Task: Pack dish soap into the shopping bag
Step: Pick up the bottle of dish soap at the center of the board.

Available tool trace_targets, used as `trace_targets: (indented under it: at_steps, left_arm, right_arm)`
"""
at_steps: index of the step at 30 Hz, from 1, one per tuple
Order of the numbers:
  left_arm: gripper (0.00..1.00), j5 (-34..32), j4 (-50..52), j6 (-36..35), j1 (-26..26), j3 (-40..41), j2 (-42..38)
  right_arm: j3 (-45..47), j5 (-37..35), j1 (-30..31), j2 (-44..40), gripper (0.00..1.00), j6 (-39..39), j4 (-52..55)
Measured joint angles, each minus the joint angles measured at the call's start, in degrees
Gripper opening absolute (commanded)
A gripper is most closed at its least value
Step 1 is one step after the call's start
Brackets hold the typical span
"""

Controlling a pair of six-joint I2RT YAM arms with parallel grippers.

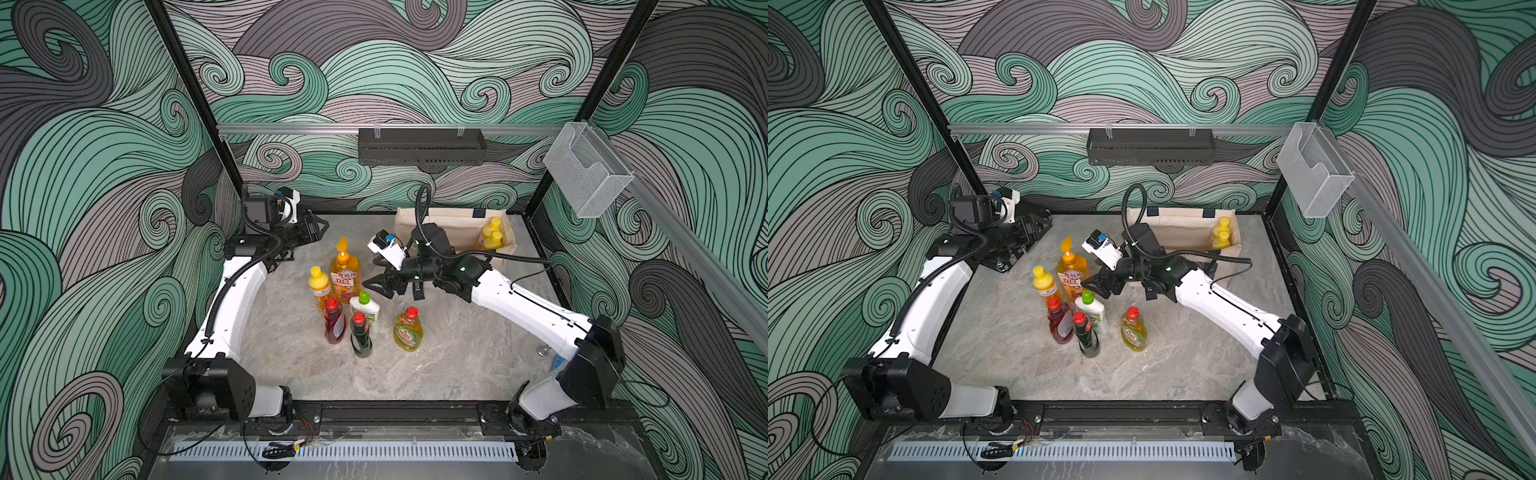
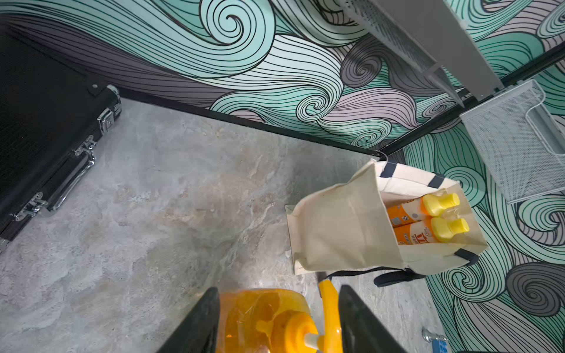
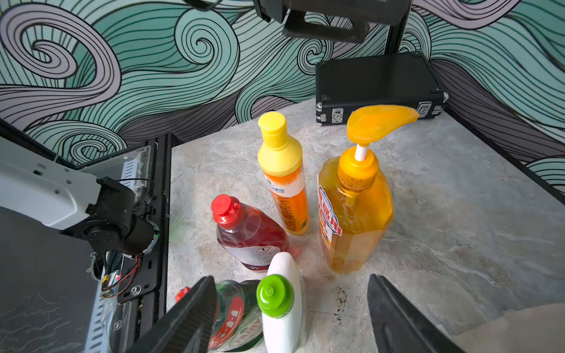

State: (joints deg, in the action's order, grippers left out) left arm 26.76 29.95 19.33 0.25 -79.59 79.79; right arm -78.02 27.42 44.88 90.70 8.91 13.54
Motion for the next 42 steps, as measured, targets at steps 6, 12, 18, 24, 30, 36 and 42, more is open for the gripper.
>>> trace_targets:
  at_steps: [6,12,18,24,30,36,42]
  left_arm:
    - [0.62,0.96,-1.84,0.94,0.13,1.25,0.24]
    - [0.64,1.86,-2.86,1.29,0.20,1.88,0.22]
    - [0.65,2.51,-3.58,1.68,0.55,2.03,0.22]
    - [0.65,3.52,-4.33,1.97,0.74,2.19,0.22]
    - [0.66,3.72,-4.28,2.10,0.98,2.19,0.22]
    - [0.66,3.74,-4.31,2.14,1.14,2.19,0.22]
    - [0.66,3.96,-4.31,2.21,1.14,2.19,0.22]
  right_arm:
    - [-2.23,0.02,0.11,5.99,0.80,0.66,-1.22]
    - [-5.18,0.09,0.17,9.25,0.80,0.76,-3.98]
    - [-8.50,0.15,0.17,13.05,0.80,1.25,-5.84]
    - [-10.69,0.24,0.28,16.90,0.80,1.46,-6.80]
    - [-11.26,0.02,0.42,18.60,0.78,1.40,-8.20]
    - [-12.07,-0.42,0.85,19.30,0.75,1.44,-8.61]
    - [-15.50,-0.90,0.92,20.92,0.72,1.60,-8.63]
